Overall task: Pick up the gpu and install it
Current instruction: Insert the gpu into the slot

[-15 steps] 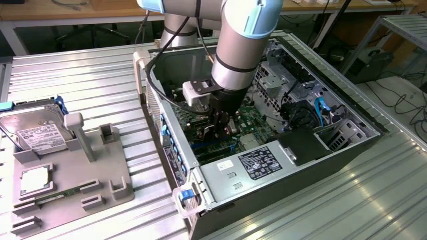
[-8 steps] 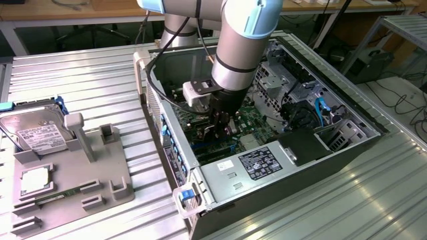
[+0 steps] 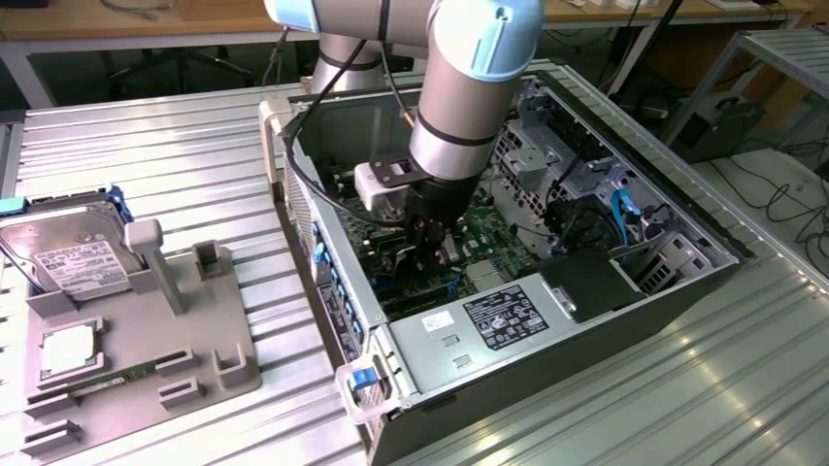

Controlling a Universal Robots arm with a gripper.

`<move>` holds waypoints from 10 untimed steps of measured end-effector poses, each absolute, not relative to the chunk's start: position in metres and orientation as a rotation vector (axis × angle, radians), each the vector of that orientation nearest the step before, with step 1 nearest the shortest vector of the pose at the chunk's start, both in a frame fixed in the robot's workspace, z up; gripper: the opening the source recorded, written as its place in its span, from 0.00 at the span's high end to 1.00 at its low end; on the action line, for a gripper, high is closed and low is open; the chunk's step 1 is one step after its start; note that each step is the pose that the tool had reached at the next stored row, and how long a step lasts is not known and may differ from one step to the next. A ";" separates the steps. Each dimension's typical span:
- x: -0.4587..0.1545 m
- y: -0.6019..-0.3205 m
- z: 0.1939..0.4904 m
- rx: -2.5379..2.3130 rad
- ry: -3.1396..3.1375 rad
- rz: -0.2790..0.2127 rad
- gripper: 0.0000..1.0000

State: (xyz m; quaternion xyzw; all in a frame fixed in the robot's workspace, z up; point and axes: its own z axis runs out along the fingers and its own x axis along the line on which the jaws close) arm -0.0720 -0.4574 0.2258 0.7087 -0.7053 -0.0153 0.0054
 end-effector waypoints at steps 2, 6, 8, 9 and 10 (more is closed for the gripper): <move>-0.072 -0.457 0.225 2.221 -2.211 -0.051 0.71; -0.072 -0.457 0.227 2.220 -2.209 -0.047 0.65; -0.072 -0.457 0.233 2.221 -2.210 -0.046 0.65; -0.072 -0.457 0.238 2.220 -2.210 -0.044 0.65; -0.072 -0.457 0.247 2.221 -2.210 -0.043 0.65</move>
